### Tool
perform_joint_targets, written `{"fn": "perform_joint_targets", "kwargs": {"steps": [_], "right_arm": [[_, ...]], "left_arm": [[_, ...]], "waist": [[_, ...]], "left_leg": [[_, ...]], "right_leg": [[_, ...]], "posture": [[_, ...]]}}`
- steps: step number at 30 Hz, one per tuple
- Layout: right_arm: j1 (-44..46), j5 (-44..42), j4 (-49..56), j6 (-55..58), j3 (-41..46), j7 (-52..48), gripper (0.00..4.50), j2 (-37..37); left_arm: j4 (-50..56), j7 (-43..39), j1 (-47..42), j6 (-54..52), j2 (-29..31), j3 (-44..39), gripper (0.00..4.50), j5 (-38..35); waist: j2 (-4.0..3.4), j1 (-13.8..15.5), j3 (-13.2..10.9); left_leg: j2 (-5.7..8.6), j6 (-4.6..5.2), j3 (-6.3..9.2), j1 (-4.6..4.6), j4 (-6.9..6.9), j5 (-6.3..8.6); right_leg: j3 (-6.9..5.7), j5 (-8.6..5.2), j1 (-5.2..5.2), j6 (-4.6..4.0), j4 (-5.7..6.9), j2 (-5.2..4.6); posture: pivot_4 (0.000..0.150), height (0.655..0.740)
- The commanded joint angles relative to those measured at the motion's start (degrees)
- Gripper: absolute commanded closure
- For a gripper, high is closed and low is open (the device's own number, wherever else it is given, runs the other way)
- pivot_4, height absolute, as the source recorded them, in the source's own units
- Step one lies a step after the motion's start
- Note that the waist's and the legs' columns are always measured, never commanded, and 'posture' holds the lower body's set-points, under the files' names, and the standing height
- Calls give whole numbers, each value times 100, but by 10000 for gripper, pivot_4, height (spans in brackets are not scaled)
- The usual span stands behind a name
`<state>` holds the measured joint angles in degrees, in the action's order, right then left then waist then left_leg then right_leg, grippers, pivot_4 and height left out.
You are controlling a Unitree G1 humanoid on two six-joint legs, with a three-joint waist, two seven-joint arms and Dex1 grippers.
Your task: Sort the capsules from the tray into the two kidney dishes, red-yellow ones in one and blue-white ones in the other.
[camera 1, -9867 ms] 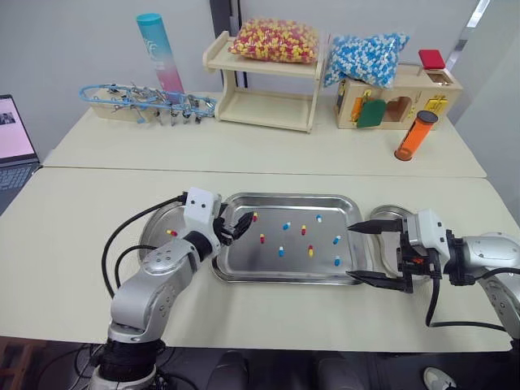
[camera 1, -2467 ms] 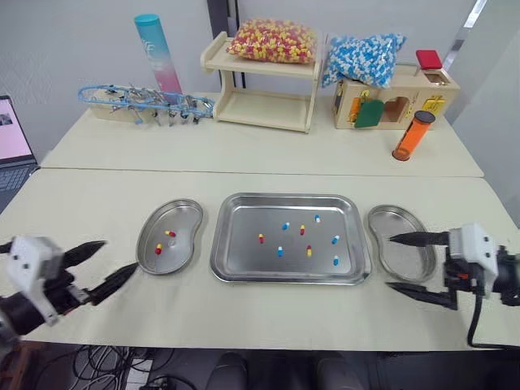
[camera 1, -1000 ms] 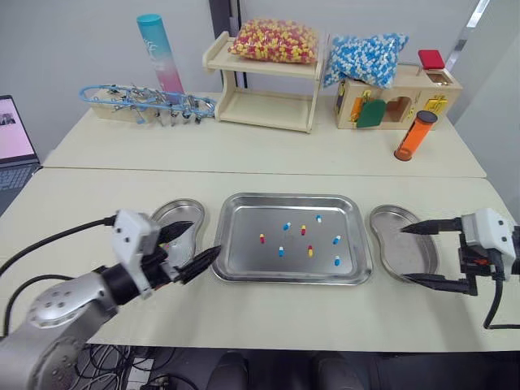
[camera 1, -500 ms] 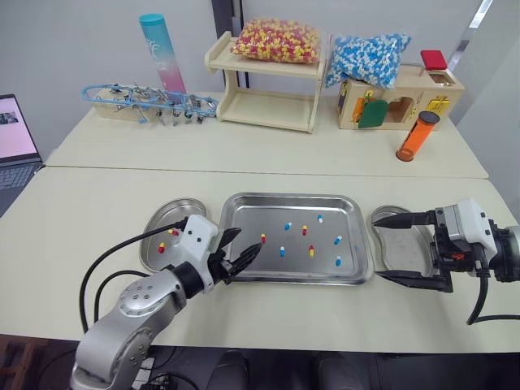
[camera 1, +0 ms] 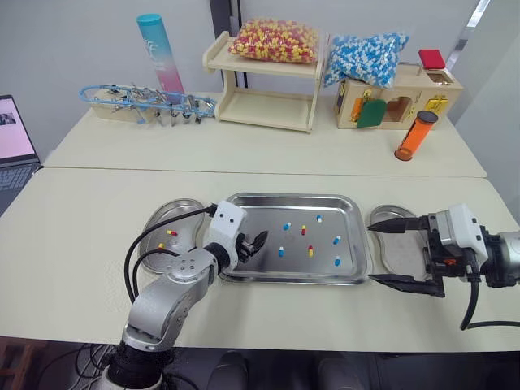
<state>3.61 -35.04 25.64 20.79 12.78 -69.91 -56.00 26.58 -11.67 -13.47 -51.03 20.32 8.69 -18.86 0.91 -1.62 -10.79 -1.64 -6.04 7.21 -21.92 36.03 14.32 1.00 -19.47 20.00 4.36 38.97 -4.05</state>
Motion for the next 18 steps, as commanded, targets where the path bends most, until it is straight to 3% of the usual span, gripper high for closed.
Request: {"fn": "perform_joint_targets", "kwargs": {"steps": [1,11,18], "right_arm": [[12,-53,186,-1,67,38,0,-3],[92,-36,194,2,-47,161,0,30],[109,-64,223,28,-92,227,0,37]], "left_arm": [[105,75,-160,-264,-138,-55,13087,9],[14,-52,-645,-1477,-153,64,13087,-33],[-382,-193,-861,-1511,-14,284,13087,131]], "waist": [[0,1,0],[1,-3,0],[1,-1,0]], "left_leg": [[0,-1,0,0,0,-1],[1,-2,2,-1,0,-1],[1,-4,2,1,0,-2]], "right_leg": [[0,0,0,0,0,0],[-2,0,0,1,0,0],[-2,0,-1,1,0,0]], "posture": [[1500,7400],[1500,7400],[1500,7400]]}}
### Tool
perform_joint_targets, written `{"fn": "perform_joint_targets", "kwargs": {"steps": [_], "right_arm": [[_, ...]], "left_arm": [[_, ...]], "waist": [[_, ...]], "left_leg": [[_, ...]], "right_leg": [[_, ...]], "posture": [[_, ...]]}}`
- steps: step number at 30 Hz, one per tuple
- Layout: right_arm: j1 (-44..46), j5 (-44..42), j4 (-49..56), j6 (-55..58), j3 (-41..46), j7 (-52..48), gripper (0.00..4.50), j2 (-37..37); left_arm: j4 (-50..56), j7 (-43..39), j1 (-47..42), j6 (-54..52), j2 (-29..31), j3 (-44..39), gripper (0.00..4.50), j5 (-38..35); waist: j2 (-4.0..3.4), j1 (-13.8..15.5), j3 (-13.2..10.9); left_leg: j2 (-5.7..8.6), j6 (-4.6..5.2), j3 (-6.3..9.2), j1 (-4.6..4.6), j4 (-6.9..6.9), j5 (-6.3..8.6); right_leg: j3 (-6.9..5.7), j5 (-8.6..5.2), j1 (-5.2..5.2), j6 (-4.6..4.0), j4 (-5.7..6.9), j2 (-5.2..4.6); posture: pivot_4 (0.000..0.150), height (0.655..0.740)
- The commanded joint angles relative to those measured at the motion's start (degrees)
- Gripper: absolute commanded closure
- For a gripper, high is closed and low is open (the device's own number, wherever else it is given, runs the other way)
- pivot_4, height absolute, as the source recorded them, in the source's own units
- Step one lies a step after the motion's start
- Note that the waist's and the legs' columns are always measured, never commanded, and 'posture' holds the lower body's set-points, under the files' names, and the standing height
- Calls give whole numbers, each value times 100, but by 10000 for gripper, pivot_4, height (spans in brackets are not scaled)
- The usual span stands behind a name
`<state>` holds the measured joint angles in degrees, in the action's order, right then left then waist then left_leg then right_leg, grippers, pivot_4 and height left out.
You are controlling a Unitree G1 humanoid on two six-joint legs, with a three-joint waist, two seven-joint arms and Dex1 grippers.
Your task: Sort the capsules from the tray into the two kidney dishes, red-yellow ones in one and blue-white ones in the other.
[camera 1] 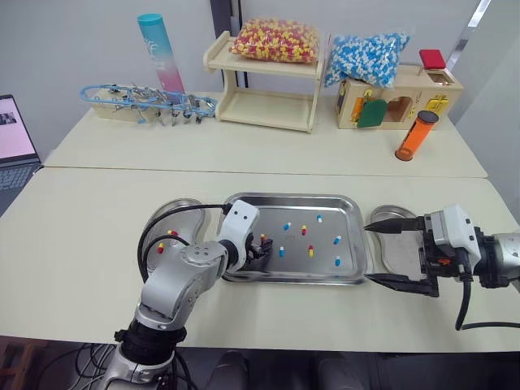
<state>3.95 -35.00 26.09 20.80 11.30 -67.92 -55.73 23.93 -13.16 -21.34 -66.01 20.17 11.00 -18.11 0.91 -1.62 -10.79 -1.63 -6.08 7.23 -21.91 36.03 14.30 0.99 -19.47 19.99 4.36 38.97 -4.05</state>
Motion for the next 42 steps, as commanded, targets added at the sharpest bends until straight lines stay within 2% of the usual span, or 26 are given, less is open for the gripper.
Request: {"fn": "perform_joint_targets", "kwargs": {"steps": [1,42], "right_arm": [[74,-72,189,33,49,43,0,12],[151,-40,235,72,-109,181,0,195]], "left_arm": [[-153,-63,-84,-13,-7,52,13087,63],[-221,-562,29,196,215,-53,13087,90]], "waist": [[0,0,0],[0,-4,0]], "left_leg": [[0,0,0,0,0,0],[0,0,0,1,0,0]], "right_leg": [[0,0,0,0,0,0],[0,0,-1,0,0,0]], "posture": [[1500,7400],[1500,7400]]}}
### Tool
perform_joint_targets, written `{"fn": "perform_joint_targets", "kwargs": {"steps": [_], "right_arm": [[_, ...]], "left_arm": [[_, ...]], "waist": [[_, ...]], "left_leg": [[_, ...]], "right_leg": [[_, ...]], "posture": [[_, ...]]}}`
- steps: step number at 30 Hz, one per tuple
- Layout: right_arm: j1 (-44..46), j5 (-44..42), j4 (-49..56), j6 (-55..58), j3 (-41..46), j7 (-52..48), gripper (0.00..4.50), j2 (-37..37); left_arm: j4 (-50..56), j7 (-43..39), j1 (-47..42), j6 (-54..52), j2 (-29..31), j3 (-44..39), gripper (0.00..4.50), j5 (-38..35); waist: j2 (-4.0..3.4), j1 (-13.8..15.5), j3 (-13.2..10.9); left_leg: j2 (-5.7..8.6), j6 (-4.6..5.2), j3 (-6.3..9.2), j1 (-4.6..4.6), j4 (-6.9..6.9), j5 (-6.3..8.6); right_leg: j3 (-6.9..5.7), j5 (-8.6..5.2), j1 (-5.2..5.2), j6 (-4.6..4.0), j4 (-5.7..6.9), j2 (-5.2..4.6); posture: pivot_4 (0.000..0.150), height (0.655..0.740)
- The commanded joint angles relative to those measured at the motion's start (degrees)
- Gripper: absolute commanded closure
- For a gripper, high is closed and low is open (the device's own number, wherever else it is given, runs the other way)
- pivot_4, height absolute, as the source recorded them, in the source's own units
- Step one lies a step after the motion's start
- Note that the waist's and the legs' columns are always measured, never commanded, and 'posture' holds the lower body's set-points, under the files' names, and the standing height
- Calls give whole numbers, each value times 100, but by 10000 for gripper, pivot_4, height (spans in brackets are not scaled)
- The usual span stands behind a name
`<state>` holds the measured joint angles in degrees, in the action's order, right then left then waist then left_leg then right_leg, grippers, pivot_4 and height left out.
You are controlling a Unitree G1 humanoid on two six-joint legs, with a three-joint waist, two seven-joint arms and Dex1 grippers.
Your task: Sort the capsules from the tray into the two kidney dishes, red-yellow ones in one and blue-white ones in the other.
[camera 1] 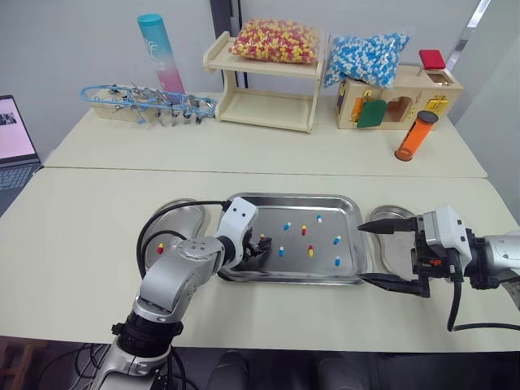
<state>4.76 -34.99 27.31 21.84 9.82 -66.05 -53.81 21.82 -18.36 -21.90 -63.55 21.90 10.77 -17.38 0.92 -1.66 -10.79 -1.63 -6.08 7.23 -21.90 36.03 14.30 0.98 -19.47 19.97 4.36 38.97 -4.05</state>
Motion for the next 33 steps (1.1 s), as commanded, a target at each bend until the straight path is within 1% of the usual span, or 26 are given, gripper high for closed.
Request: {"fn": "perform_joint_targets", "kwargs": {"steps": [1,11,26,29,32,33], "right_arm": [[64,-42,118,-27,45,-5,0,2],[-93,-49,196,-11,139,38,0,-28],[-35,-58,202,14,113,59,0,-34],[-34,-58,204,14,112,66,0,-31],[-35,-61,217,21,106,80,0,-24],[-35,-63,220,22,105,83,0,-24]], "left_arm": [[-5,-43,91,-50,43,-34,13087,13],[12,-78,149,-25,53,-61,13087,-19],[-1,-213,194,28,70,-189,13087,-44],[-5,-249,191,57,81,-188,18493,-30],[-14,-311,198,101,108,-211,27436,-43],[-14,-352,206,129,138,-213,31067,-51]], "waist": [[0,0,0],[0,-6,0],[0,-6,0],[0,-5,0],[0,0,0],[0,1,0]], "left_leg": [[0,0,0,0,0,0],[0,0,0,0,0,0],[0,0,0,1,0,0],[0,0,1,1,0,0],[0,0,0,0,0,0],[0,0,1,0,0,0]], "right_leg": [[0,0,0,0,0,0],[0,0,0,0,0,0],[0,0,0,0,0,0],[0,0,0,0,0,0],[0,0,0,0,0,0],[0,0,0,0,0,0]], "posture": [[1500,7400],[1500,7400],[1500,7400],[1500,7400],[1500,7400],[1500,7400]]}}
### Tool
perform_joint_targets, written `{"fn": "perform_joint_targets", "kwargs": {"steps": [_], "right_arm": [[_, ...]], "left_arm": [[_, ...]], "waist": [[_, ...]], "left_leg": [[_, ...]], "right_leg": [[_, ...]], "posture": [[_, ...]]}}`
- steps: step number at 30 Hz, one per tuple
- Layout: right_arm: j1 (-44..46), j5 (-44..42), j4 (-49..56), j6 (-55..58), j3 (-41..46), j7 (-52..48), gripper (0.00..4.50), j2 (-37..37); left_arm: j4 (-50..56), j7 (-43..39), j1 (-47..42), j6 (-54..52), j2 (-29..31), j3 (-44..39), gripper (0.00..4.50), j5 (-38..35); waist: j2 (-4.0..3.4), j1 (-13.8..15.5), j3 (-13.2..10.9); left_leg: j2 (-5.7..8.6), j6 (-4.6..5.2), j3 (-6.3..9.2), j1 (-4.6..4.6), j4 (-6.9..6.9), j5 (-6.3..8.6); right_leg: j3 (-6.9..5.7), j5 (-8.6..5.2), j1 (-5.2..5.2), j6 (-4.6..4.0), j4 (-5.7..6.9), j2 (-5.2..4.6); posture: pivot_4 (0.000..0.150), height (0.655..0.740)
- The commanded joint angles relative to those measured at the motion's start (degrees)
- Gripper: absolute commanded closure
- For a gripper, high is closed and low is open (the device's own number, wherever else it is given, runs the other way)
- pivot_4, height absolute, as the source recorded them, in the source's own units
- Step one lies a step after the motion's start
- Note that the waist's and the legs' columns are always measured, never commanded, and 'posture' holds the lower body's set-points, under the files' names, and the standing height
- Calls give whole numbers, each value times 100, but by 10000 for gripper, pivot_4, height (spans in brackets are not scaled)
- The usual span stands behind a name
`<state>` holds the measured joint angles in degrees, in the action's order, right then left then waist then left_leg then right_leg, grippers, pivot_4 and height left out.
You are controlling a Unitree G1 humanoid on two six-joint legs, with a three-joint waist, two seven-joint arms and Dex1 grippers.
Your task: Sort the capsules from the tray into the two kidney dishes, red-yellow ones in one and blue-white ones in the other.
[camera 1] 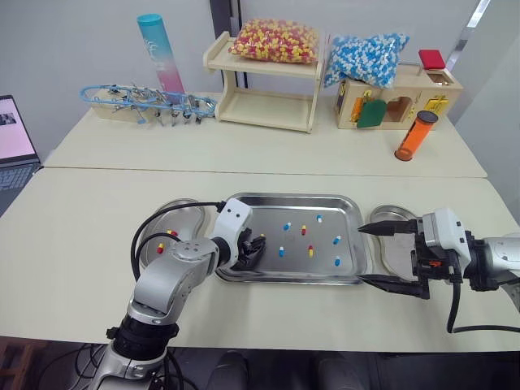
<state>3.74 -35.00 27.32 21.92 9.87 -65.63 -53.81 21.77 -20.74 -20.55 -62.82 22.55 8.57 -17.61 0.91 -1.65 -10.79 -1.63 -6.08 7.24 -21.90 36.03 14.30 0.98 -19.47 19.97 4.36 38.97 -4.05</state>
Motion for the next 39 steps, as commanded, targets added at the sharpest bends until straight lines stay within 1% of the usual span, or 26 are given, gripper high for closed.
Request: {"fn": "perform_joint_targets", "kwargs": {"steps": [1,4,5,14,21,26,28,30,31,32,35,39], "right_arm": [[68,-66,222,18,101,46,0,-23],[58,-69,231,19,100,59,0,-26],[55,-68,233,18,99,60,0,-28],[79,-74,227,23,90,74,0,-20],[116,-57,202,12,39,65,0,-3],[123,-75,206,26,49,48,0,-15],[121,-94,213,37,72,42,0,-24],[114,-106,221,44,87,34,0,-30],[105,-112,222,44,101,25,0,-33],[108,-114,219,44,101,18,0,-31],[169,-126,207,48,55,6,0,-3],[309,-163,191,66,-53,-32,0,44]], "left_arm": [[-4,-152,86,84,106,-4,34269,-37],[12,-280,145,196,193,-56,43560,-74],[26,-337,175,257,251,-83,44368,-79],[202,-873,468,739,691,-674,44368,-363],[378,-1520,614,1185,863,-1176,44368,-925],[617,-1842,550,1063,992,-1819,44368,-1669],[728,-1962,525,968,1199,-2126,44368,-1968],[763,-2202,610,861,1624,-2602,44368,-2260],[771,-2250,648,831,1763,-2730,44368,-2368],[721,-2396,758,844,2023,-2931,44368,-2404],[420,-2654,1120,1048,2633,-3384,44368,-2211],[-210,-2773,1566,1516,2989,-3788,44368,-1813]], "waist": [[0,1,0],[0,0,0],[0,1,0],[0,-8,0],[0,0,0],[0,-3,0],[0,-12,0],[1,-21,-1],[1,-22,-1],[1,-21,-1],[0,-26,-1],[0,-17,-2]], "left_leg": [[0,0,0,0,0,0],[0,0,0,0,0,0],[0,0,0,0,0,0],[0,2,0,0,-2,1],[0,2,1,-4,-1,1],[-1,3,1,-4,-2,2],[-1,4,2,-4,-2,2],[-1,4,2,-4,-3,2],[-2,4,2,-4,-4,2],[-3,4,1,-3,-5,2],[-3,5,-3,-2,-8,3],[-3,6,-1,-2,-8,3]], "right_leg": [[0,0,0,0,0,0],[0,0,0,0,0,0],[0,0,0,0,0,0],[0,0,3,0,0,0],[-1,0,4,0,0,0],[-1,0,5,0,0,0],[-2,0,6,0,0,0],[-1,0,7,0,0,0],[-2,0,9,0,1,1],[0,0,9,0,2,1],[2,0,10,0,0,1],[0,0,11,-1,1,0]], "posture": [[1500,7400],[1500,7400],[1500,7400],[1500,7400],[1500,7400],[1500,7400],[1500,7400],[1500,7400],[1500,7400],[1500,7400],[1500,7400],[1500,7400]]}}
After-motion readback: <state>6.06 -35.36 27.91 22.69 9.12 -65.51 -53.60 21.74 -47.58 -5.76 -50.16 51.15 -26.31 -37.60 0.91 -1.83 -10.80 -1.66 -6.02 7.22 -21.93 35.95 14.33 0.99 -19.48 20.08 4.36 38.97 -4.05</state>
